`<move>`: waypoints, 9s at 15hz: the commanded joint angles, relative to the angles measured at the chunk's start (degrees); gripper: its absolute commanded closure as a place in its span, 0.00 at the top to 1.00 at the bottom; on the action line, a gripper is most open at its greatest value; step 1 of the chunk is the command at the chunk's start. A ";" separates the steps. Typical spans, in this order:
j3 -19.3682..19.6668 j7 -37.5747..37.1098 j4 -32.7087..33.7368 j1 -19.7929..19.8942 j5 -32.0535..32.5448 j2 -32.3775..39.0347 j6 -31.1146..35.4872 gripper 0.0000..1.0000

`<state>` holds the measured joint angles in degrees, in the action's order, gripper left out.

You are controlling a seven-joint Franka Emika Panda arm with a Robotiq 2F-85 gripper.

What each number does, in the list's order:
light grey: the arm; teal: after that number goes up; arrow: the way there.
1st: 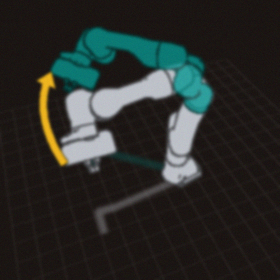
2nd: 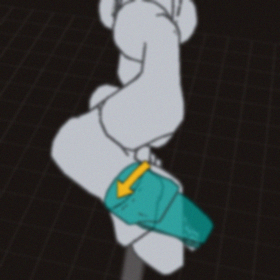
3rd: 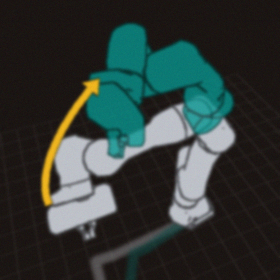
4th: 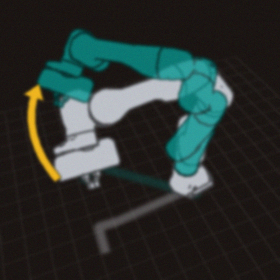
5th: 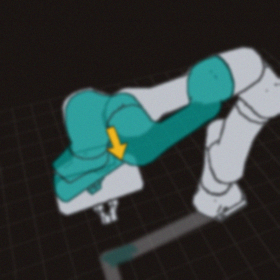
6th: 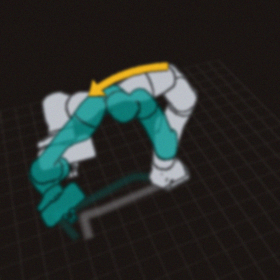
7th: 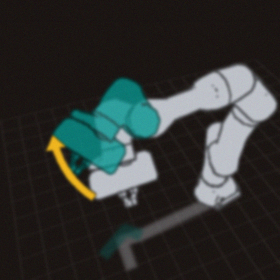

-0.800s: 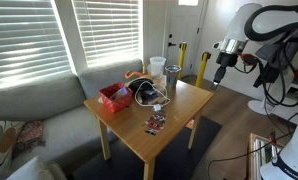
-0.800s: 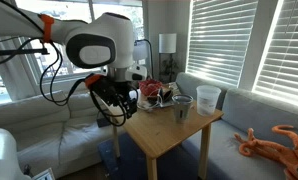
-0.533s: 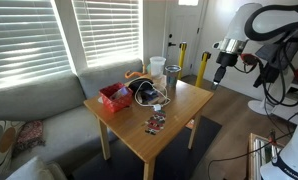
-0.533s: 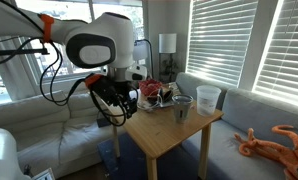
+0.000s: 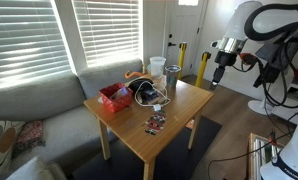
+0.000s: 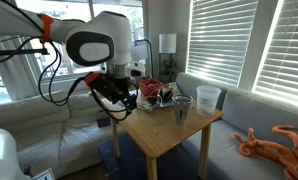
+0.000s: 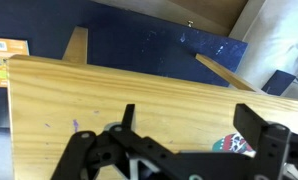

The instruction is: Put the black object inside the silver cup

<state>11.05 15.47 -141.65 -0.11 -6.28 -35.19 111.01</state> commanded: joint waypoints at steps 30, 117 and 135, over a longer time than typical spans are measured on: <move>-10.11 54.50 25.28 -6.06 1.35 34.23 13.40 1.00; -17.10 50.46 41.67 1.67 -4.13 48.46 12.80 0.12; -1.90 56.02 24.48 5.58 -26.81 25.90 34.59 0.12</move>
<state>6.28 68.78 -112.73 5.96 -27.36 -6.56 141.25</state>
